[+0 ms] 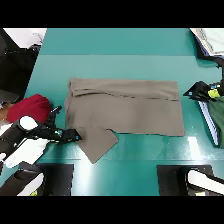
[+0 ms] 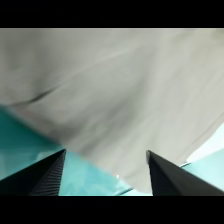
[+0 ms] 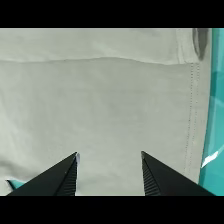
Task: Fold the shirts.
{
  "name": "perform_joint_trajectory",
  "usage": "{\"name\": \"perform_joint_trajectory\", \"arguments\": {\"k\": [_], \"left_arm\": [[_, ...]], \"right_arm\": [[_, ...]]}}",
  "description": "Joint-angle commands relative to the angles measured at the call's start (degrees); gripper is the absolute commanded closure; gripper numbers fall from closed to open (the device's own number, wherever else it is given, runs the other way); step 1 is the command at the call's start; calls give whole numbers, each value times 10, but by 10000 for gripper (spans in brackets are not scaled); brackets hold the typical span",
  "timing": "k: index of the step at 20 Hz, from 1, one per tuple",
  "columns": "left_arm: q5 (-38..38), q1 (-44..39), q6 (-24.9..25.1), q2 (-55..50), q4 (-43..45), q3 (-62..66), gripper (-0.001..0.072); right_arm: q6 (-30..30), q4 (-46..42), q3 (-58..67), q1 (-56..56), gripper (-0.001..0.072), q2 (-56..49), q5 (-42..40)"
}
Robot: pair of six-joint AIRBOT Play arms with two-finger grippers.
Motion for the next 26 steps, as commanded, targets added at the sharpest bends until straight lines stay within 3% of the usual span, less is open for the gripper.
{"name": "perform_joint_trajectory", "arguments": {"k": [1,3,4,8,9,10,11,16,17,20,21,22,23,24,26], "left_arm": [[53,-23,-13,2,-14,-9,109],[56,-23,-5,2,-32,-9,609],[59,-23,4,2,-44,-7,678],[30,-23,28,2,-49,35,678],[24,-23,36,2,-50,48,678],[21,-23,39,2,-49,58,678],[21,-23,39,2,-49,65,678],[27,-23,39,2,-49,71,678],[26,-23,39,2,-49,71,678],[27,-23,39,2,-49,71,678],[27,-23,39,2,-49,71,678],[27,-23,39,2,-49,71,678],[26,-23,39,2,-48,71,678],[20,-23,41,2,-48,71,678],[-31,-23,49,4,-31,76,680]], "right_arm": [[0,0,8,0,265,0,14],[-1,-1,5,-5,264,0,26],[-1,-3,-4,-13,265,1,37],[-27,-48,-129,-89,261,36,50],[-28,-88,-168,-112,246,44,49],[-32,-116,-200,-134,172,47,48],[-34,-125,-231,-157,168,45,45],[-70,-63,-317,-193,220,11,-5],[-72,-53,-321,-186,284,6,-17],[-72,-43,-318,-153,307,16,-53],[-72,-44,-315,-142,402,22,-57],[-72,-45,-312,-130,423,26,-58],[-72,-47,-312,-122,582,29,-58],[-72,-53,-312,-114,688,32,-54],[-72,-85,-312,-110,695,52,-31]]}}
